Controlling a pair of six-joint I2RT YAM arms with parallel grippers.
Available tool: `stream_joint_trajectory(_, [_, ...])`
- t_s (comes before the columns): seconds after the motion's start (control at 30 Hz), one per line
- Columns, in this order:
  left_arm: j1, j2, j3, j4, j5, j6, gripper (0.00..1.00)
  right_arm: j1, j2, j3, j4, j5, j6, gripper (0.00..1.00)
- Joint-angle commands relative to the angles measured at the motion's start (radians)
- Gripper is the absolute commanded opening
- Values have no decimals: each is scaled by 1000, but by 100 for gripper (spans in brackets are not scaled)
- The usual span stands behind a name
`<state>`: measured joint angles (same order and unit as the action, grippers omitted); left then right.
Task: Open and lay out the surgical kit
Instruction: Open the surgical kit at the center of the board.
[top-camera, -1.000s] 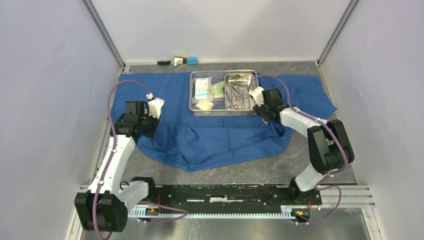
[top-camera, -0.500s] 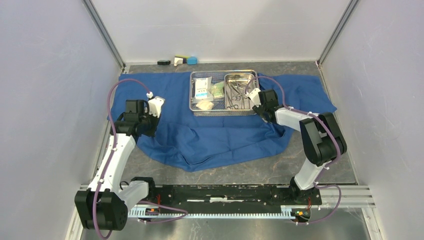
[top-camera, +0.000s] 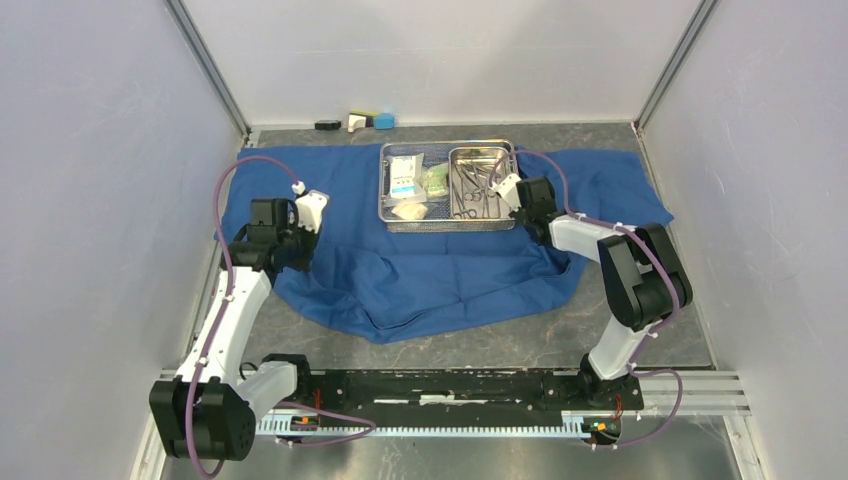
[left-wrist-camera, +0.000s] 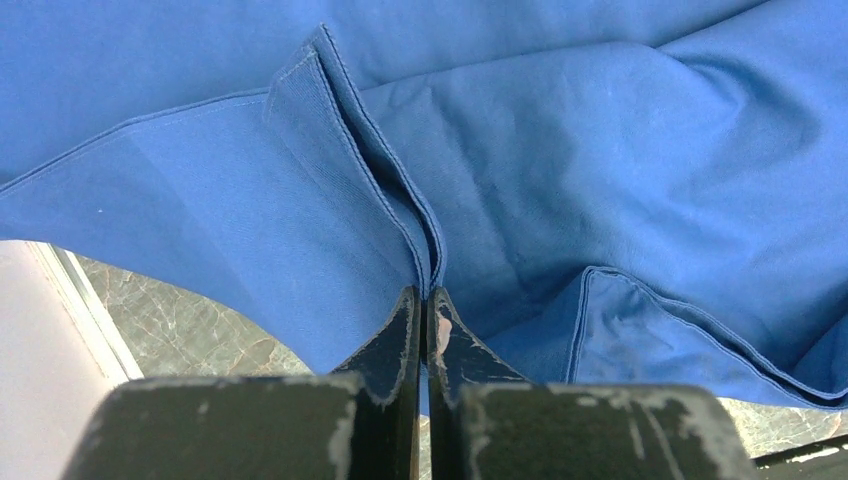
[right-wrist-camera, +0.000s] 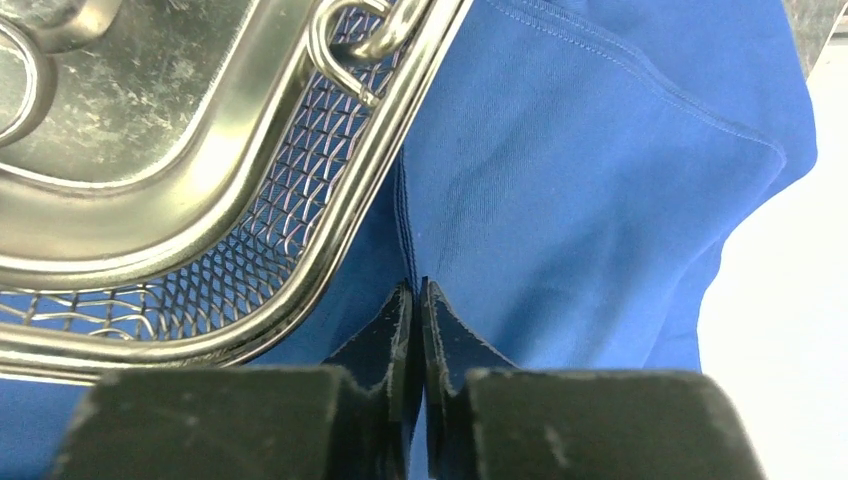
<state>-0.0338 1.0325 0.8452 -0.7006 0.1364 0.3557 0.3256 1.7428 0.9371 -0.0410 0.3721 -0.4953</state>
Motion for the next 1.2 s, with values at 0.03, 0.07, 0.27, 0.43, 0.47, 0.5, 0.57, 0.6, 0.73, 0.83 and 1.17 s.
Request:
stream_joint_trajectory(0.03, [4, -4, 17, 65, -16, -48, 2, -6, -7, 40, 31, 42, -4, 0])
stream_joint_trajectory(0.07, [5, -6, 15, 71, -32, -54, 2, -13, -20, 37, 25, 39, 1, 0])
stream_joint_trajectory(0.27, [76, -35, 55, 80, -92, -77, 2, -136, -221, -4, -33, -21, 75, 0])
stream_joint_trajectory(0.43, [183, -73, 115, 30, -87, -40, 2, -243, -506, -133, -22, -9, 94, 0])
stream_joint_trajectory(0.47, [206, -85, 124, 20, -88, -32, 2, -258, -572, -167, -14, 4, 89, 0])
stream_joint_trajectory(0.5, [222, -95, 131, 9, -90, -18, 2, -268, -621, -195, -16, 16, 82, 0])
stream_joint_trajectory(0.57, [250, -119, 149, -15, -98, 6, 2, -285, -713, -229, -46, 29, 70, 0])
stream_joint_trajectory(0.6, [261, -132, 159, -32, -101, 20, 2, -297, -756, -238, -66, 35, 68, 0])
stream_joint_trajectory(0.73, [285, -185, 198, -109, -131, 65, 2, -319, -896, -278, -154, 35, 47, 0])
stream_joint_trajectory(0.83, [288, -250, 217, -172, -169, 110, 2, -356, -968, -281, -225, 48, 27, 0])
stream_joint_trajectory(1.17, [287, -474, 250, -360, -237, 265, 2, -362, -1195, -190, -494, 95, -46, 0])
